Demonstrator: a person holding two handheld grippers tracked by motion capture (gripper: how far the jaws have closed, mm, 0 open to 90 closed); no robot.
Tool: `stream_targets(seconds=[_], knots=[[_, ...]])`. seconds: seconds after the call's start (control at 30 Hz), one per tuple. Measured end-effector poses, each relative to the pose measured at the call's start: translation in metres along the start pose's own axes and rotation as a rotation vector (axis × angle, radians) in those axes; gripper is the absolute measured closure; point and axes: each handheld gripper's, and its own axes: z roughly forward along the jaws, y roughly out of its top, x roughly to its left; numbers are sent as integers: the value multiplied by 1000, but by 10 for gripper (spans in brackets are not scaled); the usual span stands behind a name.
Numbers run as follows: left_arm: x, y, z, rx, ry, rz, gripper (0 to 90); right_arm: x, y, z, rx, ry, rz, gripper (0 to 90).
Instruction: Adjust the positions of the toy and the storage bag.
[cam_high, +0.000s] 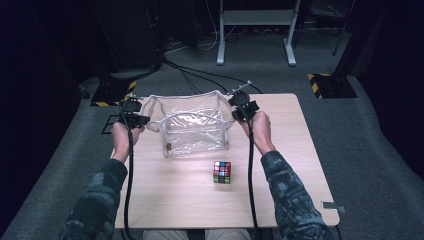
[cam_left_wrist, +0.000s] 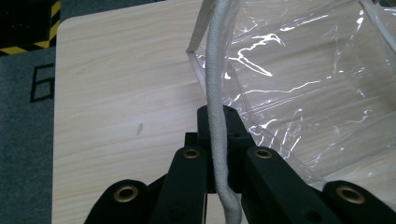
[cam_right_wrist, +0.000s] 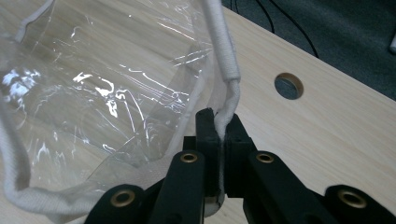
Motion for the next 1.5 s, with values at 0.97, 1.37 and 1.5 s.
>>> stream_targets(seconds=[0.97,1.37,1.5], knots=[[-49,20,14,83,-108,137,893,-68,-34,-33,116,-47,91,877],[-53,20,23,106,-137,123,891,-80,-40,-26,145,-39,114,868],[-49,20,27,120,-144,91,889,-79,-40,-21,139,-26,127,862]])
